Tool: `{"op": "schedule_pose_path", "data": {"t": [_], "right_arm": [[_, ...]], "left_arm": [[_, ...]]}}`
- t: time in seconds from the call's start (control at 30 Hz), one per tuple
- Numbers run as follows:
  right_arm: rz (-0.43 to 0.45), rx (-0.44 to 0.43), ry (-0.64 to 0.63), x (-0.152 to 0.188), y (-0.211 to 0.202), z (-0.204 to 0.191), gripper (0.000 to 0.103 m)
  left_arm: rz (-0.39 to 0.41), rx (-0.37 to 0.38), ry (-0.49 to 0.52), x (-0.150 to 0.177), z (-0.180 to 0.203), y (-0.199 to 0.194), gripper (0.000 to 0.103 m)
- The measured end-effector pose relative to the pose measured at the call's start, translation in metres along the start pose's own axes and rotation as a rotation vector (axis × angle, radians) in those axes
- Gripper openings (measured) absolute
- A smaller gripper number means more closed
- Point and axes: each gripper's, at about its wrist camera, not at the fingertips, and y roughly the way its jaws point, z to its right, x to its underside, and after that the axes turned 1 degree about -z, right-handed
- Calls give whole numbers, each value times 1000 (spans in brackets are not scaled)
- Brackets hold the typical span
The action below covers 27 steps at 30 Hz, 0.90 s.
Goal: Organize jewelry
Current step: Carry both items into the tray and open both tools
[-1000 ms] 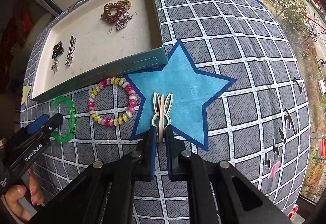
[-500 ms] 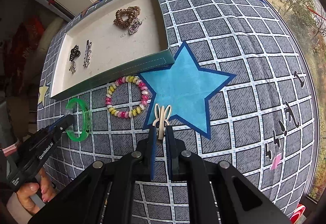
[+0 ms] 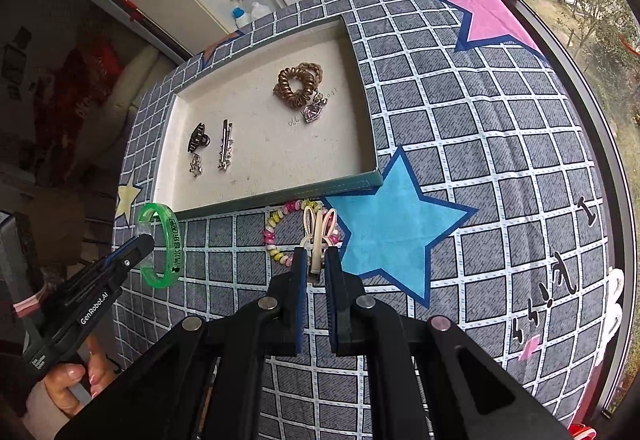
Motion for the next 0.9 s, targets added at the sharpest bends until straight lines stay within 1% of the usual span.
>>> {"op": "schedule_pose_path", "data": {"t": [0.2,0.4,0.6,0.9], "right_arm": [[31,-22,-47,-34,0,-15,9],[38,-41,-86,-65,17,-29,9],[18,-47,-120,-85,42,-38,9],[-46,-39,-148,-100,84,-39,9]], "left_arm": [[15,-14,-16,-24,-6,7,22],[4,-27,-20,-41,-6,25,22],[-30,-38,-10,-50,-3,48,22],[-83,-64,1,-60,0,82,22]]}}
